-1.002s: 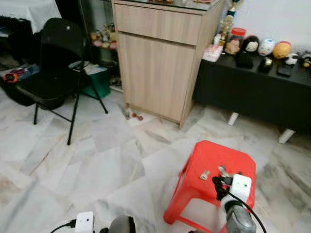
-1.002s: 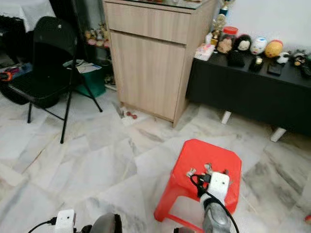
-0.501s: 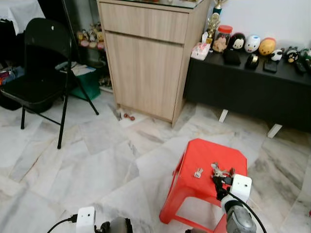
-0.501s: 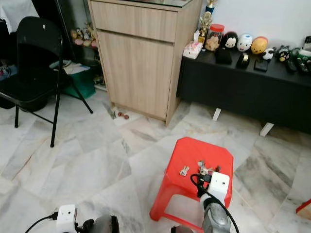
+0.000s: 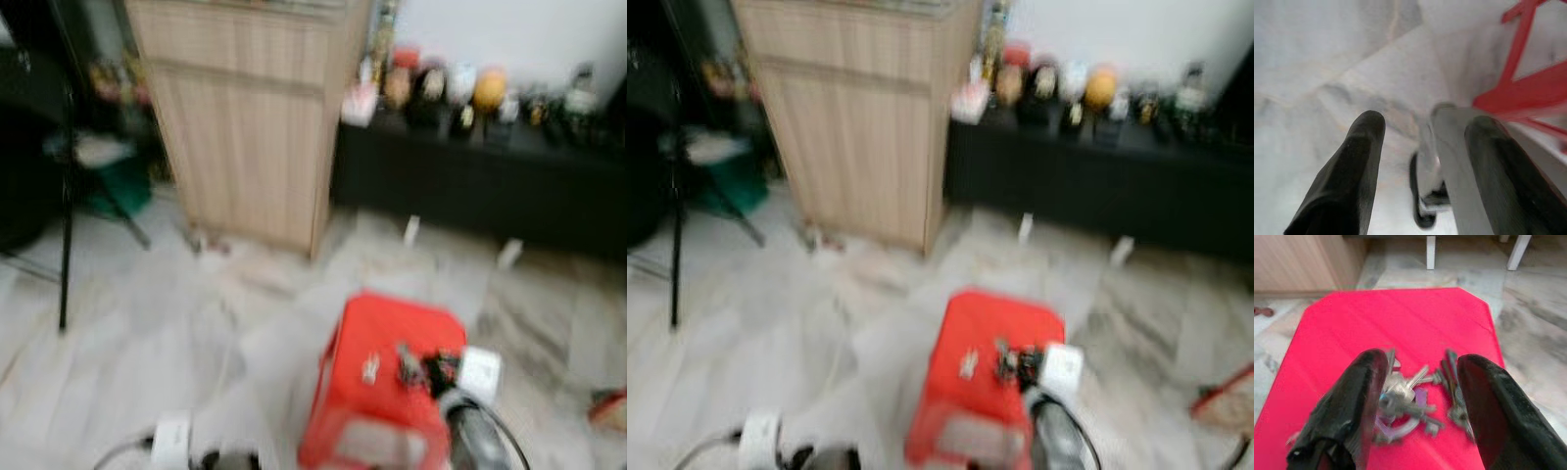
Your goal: Hang keys on a hook
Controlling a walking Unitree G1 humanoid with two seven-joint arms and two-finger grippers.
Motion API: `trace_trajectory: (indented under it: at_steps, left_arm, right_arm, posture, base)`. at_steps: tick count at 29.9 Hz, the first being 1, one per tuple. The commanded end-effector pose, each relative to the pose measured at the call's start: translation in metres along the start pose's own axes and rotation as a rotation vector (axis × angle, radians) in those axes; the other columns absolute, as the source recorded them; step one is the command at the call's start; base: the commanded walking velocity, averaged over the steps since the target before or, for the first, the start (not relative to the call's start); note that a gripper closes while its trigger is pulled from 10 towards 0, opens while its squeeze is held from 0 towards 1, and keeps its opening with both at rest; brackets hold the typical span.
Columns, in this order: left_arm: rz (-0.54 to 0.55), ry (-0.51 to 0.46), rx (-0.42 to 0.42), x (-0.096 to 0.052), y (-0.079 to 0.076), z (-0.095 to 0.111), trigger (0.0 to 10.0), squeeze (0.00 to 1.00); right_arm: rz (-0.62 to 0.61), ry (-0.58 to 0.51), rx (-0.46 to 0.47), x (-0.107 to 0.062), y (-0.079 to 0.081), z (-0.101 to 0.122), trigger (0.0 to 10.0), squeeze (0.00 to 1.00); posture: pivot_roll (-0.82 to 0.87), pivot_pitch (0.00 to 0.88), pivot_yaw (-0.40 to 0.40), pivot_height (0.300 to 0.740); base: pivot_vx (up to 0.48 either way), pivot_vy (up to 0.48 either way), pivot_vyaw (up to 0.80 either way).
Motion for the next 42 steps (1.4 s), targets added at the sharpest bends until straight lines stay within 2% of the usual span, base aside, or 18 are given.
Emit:
trace_trajectory:
  at_steps: [1, 3, 5, 9, 13, 15, 17, 22, 27, 33, 34, 42]
  left_arm:
    - [-0.024, 0.005, 0.000, 0.001, -0.010, -0.001, 10.0, 0.00]
    - [-0.023, 0.004, 0.000, 0.001, -0.010, -0.001, 10.0, 0.00]
    - [-0.023, 0.007, 0.003, 0.000, -0.010, -0.002, 10.0, 0.00]
    - [-0.022, 0.007, 0.004, 0.000, -0.010, -0.002, 10.0, 0.00]
    - [-0.024, 0.011, 0.006, 0.000, -0.011, -0.004, 10.0, 0.00]
    - [-0.025, 0.013, 0.009, 0.000, -0.011, -0.004, 10.0, 0.00]
    - [-0.024, 0.015, 0.009, -0.001, -0.011, -0.006, 10.0, 0.00]
    - [-0.022, 0.020, 0.005, -0.002, -0.010, -0.009, 10.0, 0.00]
    - [-0.025, 0.036, 0.011, -0.006, -0.010, -0.021, 10.0, 0.00]
    - [-0.017, 0.047, -0.001, -0.013, -0.009, -0.035, 10.0, 0.00]
    - [-0.017, 0.049, -0.001, -0.014, -0.008, -0.038, 10.0, 0.00]
    - [-0.015, 0.049, 0.000, -0.022, -0.006, -0.050, 10.0, 0.00]
  right_arm:
    - [-0.023, 0.019, -0.022, -0.003, -0.016, -0.001, 10.0, 0.00]
    - [-0.013, 0.028, -0.027, -0.003, -0.015, -0.002, 10.0, 0.00]
    - [0.038, 0.083, -0.072, -0.005, -0.010, -0.011, 10.0, 0.00]
    - [0.052, 0.093, -0.065, -0.005, -0.008, -0.013, 10.0, 0.00]
    - [0.118, 0.147, -0.150, -0.005, -0.004, -0.017, 10.0, 0.00]
    - [0.136, 0.185, -0.243, -0.005, -0.002, -0.021, 10.0, 0.00]
    - [0.134, 0.232, -0.286, -0.006, -0.004, -0.026, 10.0, 0.00]
    - [0.117, 0.266, -0.272, -0.007, -0.009, -0.029, 10.0, 0.00]
    - [0.141, 0.278, -0.292, -0.004, -0.002, -0.028, 10.0, 0.00]
    - [0.191, 0.200, -0.227, 0.004, 0.014, -0.012, 10.0, 0.00]
    - [0.208, 0.173, -0.212, 0.007, 0.021, -0.006, 10.0, 0.00]
    - [0.293, 0.168, -0.231, 0.011, 0.048, -0.004, 10.0, 0.00]
  posture:
    - [0.02, 0.000, -0.054, 0.633]
    - [0.02, 0.000, -0.054, 0.633]
    - [0.02, 0.000, -0.054, 0.633]
    - [0.02, 0.000, -0.054, 0.633]
    - [0.02, 0.000, -0.056, 0.633]
    - [0.02, 0.000, -0.056, 0.633]
    - [0.03, 0.000, -0.062, 0.633]
    - [0.03, 0.000, -0.066, 0.633]
    - [0.04, 0.030, -0.080, 0.633]
    - [0.06, 0.078, -0.098, 0.633]
    - [0.07, 0.095, -0.103, 0.633]
    - [0.09, 0.148, -0.121, 0.633]
  base:
    - [0.000, 0.000, 0.00]
    - [0.000, 0.000, 0.00]
    - [0.000, 0.000, 0.00]
    - [0.000, 0.000, 0.00]
    - [0.000, 0.000, 0.00]
    - [0.000, 0.000, 0.00]
    - [0.000, 0.000, 0.00]
    - [0.000, 0.000, 0.00]
    - [0.000, 0.000, 0.00]
    - [0.000, 0.000, 0.00]
    - [0.000, 0.000, 0.00]
    - [0.000, 0.000, 0.00]
Point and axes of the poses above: a point about 5 cm out from each wrist's last joint towards the gripper, its own x axis pointing out of the wrist towards the gripper, its own z axis along the axis of the wrist's last joint, y = z × x, the point moved 2 cm from there along x, pointing out of the wrist towards the gripper, and after that the axes turned 10 degrees about x, right-handed, at the moved point
